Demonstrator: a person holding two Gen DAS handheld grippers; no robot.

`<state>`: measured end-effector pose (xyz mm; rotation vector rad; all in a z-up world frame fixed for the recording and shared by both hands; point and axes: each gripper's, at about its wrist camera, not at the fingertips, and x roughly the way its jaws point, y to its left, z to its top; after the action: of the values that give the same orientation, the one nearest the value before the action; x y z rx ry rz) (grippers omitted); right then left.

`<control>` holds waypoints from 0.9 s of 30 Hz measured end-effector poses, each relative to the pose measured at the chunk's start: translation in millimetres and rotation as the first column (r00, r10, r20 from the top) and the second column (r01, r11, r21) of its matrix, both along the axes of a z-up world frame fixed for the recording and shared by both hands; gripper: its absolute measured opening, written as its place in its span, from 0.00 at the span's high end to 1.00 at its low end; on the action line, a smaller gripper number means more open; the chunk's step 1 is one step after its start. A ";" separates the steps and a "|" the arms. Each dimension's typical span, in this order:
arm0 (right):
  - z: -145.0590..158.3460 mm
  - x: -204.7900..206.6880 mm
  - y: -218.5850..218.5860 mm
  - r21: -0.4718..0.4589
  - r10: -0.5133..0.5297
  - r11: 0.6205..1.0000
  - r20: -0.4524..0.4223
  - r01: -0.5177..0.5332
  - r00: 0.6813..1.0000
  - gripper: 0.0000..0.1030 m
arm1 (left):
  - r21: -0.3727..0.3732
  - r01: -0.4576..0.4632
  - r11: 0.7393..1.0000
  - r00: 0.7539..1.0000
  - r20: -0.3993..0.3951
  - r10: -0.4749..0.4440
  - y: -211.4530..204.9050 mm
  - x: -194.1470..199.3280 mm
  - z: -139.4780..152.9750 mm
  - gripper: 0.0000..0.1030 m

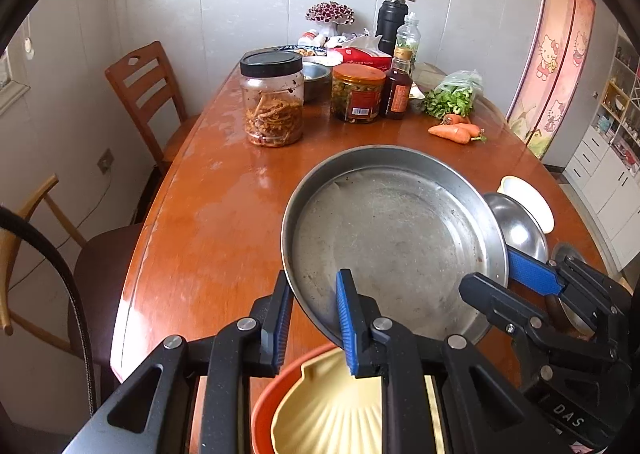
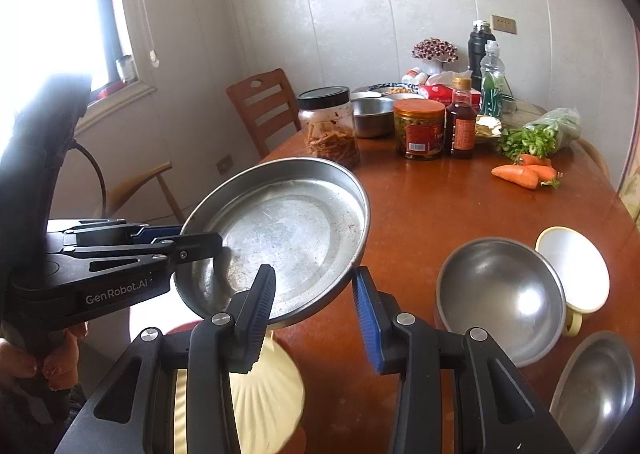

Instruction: Organize plates and bowls

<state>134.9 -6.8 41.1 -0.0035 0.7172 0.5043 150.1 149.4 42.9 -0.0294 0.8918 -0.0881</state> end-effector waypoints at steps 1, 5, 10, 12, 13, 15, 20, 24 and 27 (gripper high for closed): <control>0.1 -2.4 -1.0 0.003 0.003 1.000 0.000 -0.003 1.000 0.59 | -0.003 -0.004 1.000 1.000 -0.001 0.004 0.0 -3.6 -0.4 0.79; -0.9 -11.3 -0.7 -0.003 0.027 1.000 0.000 -0.027 1.000 0.59 | -0.007 -0.029 1.000 1.000 -0.011 0.029 0.3 -17.5 -3.4 0.79; -5.2 -24.2 1.7 -0.007 0.059 0.998 -0.002 -0.059 0.998 0.59 | 0.003 -0.058 0.998 0.998 -0.013 0.058 0.2 -34.8 -5.1 0.79; -6.0 -28.7 2.6 -0.009 0.068 0.998 0.000 -0.068 0.998 0.58 | 0.008 -0.065 0.998 0.998 -0.011 0.065 0.4 -40.9 -5.7 0.79; -6.2 -31.0 3.0 -0.007 0.073 0.997 0.000 -0.073 0.997 0.58 | 0.007 -0.072 0.997 0.997 -0.013 0.072 1.3 -44.4 -6.0 0.79; -6.9 -33.8 3.8 -0.005 0.084 0.996 -0.004 -0.084 0.996 0.58 | 0.003 -0.077 0.997 0.997 -0.013 0.077 3.0 -49.3 -6.8 0.79; -6.6 -45.0 5.3 -0.009 0.110 0.994 0.005 -0.110 0.994 0.58 | -0.003 -0.091 0.996 0.996 -0.013 0.091 3.8 -60.7 -8.5 0.79; -7.6 -52.8 4.3 -0.014 0.117 0.993 0.006 -0.117 0.993 0.58 | -0.006 -0.093 0.996 0.996 -0.012 0.093 2.9 -69.2 -10.8 0.79; -8.6 -59.2 4.6 -0.024 0.124 0.992 0.010 -0.123 0.992 0.58 | -0.007 -0.095 0.995 0.995 -0.008 0.095 2.9 -76.1 -13.1 0.79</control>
<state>75.7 -2.2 32.6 -0.0731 0.7140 0.6139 74.0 152.3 29.8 -0.0789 0.8965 -0.0020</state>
